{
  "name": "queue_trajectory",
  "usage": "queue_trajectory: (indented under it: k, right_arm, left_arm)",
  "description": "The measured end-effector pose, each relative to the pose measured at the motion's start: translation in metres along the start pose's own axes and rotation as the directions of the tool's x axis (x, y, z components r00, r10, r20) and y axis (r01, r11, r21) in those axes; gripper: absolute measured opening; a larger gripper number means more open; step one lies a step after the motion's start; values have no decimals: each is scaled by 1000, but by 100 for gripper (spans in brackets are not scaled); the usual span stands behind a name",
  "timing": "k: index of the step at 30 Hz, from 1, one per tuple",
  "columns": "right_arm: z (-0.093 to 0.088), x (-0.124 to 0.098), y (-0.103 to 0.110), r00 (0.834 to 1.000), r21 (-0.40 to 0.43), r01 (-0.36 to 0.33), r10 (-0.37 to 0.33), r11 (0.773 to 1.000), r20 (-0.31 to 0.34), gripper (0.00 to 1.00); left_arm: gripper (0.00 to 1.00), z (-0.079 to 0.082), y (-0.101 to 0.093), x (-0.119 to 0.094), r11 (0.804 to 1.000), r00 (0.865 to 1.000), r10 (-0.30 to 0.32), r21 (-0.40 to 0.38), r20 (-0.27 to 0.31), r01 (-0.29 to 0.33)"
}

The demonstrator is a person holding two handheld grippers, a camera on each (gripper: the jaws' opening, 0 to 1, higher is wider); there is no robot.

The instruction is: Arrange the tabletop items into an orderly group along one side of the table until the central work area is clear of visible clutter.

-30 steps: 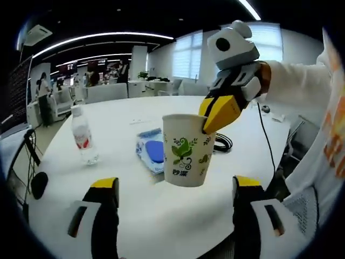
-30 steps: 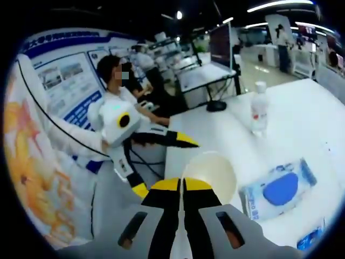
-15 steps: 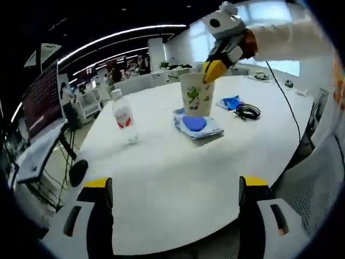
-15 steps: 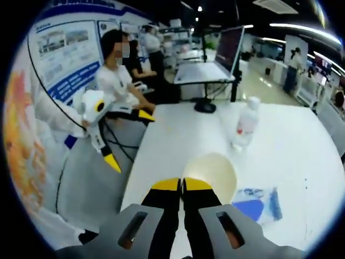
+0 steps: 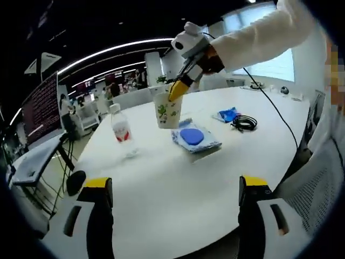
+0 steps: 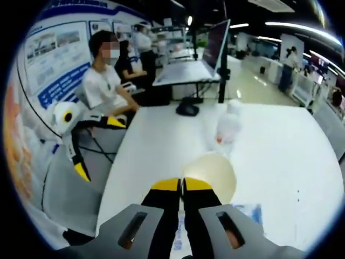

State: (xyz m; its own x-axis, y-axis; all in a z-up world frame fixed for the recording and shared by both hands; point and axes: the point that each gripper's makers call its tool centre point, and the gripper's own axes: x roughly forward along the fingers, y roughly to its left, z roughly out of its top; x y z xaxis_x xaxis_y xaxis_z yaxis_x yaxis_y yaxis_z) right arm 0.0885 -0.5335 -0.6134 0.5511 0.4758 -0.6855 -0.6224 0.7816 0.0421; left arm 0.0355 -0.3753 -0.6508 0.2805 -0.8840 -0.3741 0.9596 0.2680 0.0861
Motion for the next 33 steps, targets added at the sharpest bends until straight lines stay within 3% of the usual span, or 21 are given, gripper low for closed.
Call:
queue_trajectory:
  k: [1, 3, 7, 9, 14, 19, 23, 29, 33]
  right_arm:
    - [0, 4, -6, 1000, -7, 8, -8, 1000, -10, 0]
    - [0, 11, -14, 1000, -18, 11, -12, 1000, -23, 0]
    - [-2, 27, -28, 999, -90, 12, -17, 996, -51, 0]
    - [-5, 36, -36, 997, -103, 21, -28, 995, -70, 0]
    - [-9, 55, -54, 994, -108, 66, -74, 992, -74, 0]
    - [-11, 73, -59, 992, -125, 43, -57, 991, -109, 0]
    - [-16, 80, -69, 990, -124, 44, -60, 991, -131, 0]
    - [-11, 83, -79, 993, -110, 42, -54, 993, -102, 0]
    - [-15, 87, -82, 992, -112, 44, -57, 993, -116, 0]
  left_arm:
    - [100, 4, 7, -2, 999, 999, 18, -35, 27, -17]
    - [100, 0, 14, -3, 998, 1000, 28, -56, 8, -28]
    - [100, -15, 5, 2, 1000, 998, -11, -24, -65, 10]
    - [100, -14, 3, 2, 1000, 998, -12, 12, -69, 13]
    - [96, -14, 5, 0, 1000, 998, -7, 4, -64, 8]
    - [93, -18, 7, 1, 1000, 996, 2, 14, -88, 0]
    - [91, -20, 5, 1, 1000, 995, -6, 18, -101, 8]
    - [89, -23, 6, 1, 999, 993, 5, 32, -120, -1]
    - [87, -23, 7, 1, 1000, 992, 9, 29, -124, -5]
